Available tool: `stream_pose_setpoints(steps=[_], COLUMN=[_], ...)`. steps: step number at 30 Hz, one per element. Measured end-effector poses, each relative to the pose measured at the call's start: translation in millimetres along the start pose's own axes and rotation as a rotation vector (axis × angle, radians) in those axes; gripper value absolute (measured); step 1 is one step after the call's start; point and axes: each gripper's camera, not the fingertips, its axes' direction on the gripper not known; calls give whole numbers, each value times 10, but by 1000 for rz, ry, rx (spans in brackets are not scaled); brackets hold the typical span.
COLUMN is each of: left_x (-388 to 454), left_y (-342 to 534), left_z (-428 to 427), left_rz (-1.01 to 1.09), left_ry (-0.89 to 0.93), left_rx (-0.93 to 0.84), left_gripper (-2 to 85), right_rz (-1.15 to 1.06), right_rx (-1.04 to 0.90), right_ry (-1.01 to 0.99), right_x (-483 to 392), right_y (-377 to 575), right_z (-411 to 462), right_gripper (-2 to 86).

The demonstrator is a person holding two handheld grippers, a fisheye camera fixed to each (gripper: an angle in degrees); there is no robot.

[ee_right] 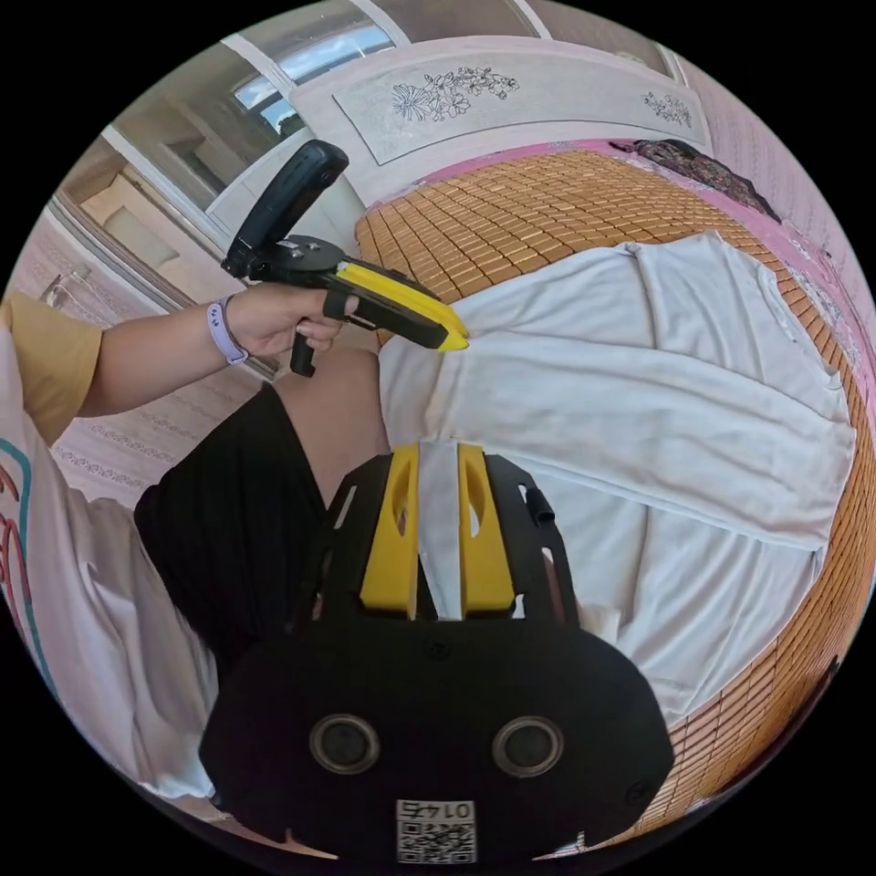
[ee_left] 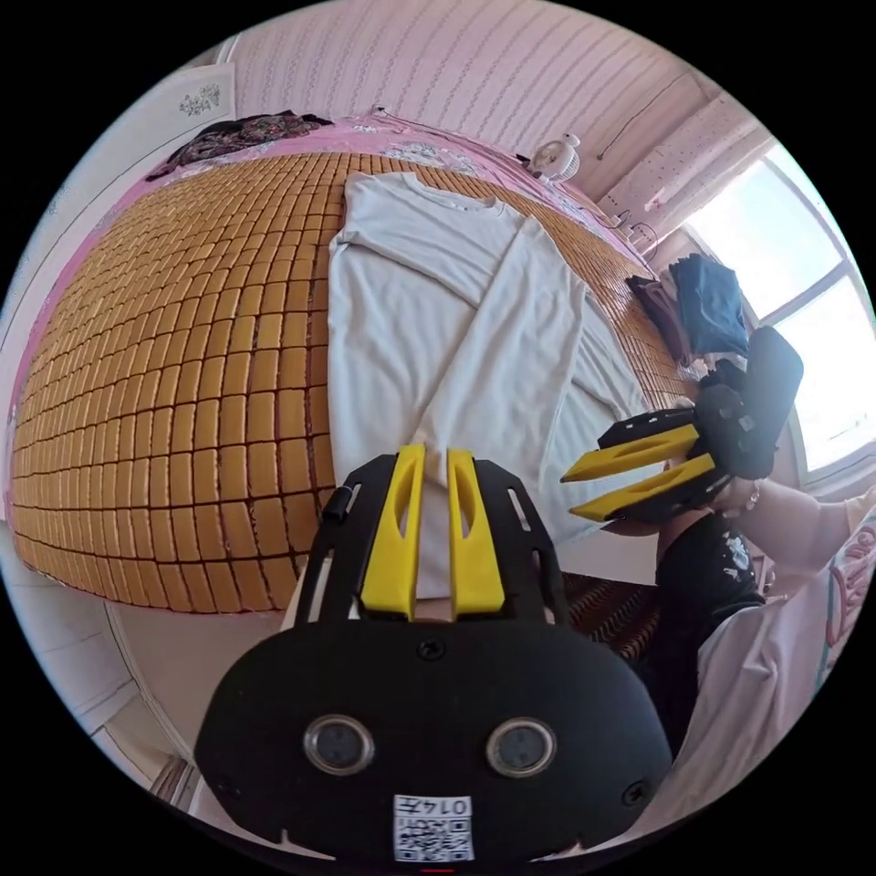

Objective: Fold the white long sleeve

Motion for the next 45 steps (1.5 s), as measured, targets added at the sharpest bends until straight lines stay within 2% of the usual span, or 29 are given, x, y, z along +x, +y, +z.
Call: stream_pose_setpoints(steps=[6, 8, 11, 17, 22, 24, 26, 28, 31, 36, 39, 45], left_x=[-292, -402, -620, -945, -1009, -1008, -971, -925, -795, -505, -339, -132], left_y=[-454, -719, -1217, -2124, -2560, -2728, -2821, -2916, -3028, -3151, -3163, -2913], left_z=[-345, -387, -334, 48, 324, 458, 487, 517, 450, 29, -270, -547], left_rz=[63, 76, 31, -97, -118, -109, -78, -19, 1, 64, 106, 197], left_ry=[-117, -118, -66, -38, -93, -148, -208, -166, -210, -161, -117, -28], left_rx=[129, 186, 254, 232, 223, 176, 170, 129, 126, 237, 359, 364], left_gripper=[52, 56, 74, 85, 104, 98, 75, 40, 4, -5, -6, -7], right_rz=[156, 274, 405, 653, 703, 724, 755, 743, 734, 722, 711, 649], right_rx=[178, 224, 228, 238, 284, 285, 291, 284, 344, 430, 498, 593], right_ry=[254, 409, 539, 522, 534, 505, 393, 369, 391, 403, 485, 408], right_x=[813, 1318, 1966, 3033, 3500, 3657, 3822, 3873, 3866, 3759, 3582, 3150], right_y=[220, 258, 246, 142, 16, -10, -33, -42, 33, 185, 271, 614], right_z=[-789, -1075, -1283, -1451, -1529, -1540, -1608, -1692, -1986, -2557, -2909, -3373], right_gripper=[78, 81, 93, 115, 115, 103, 40, 23, 12, 7, 6, 8])
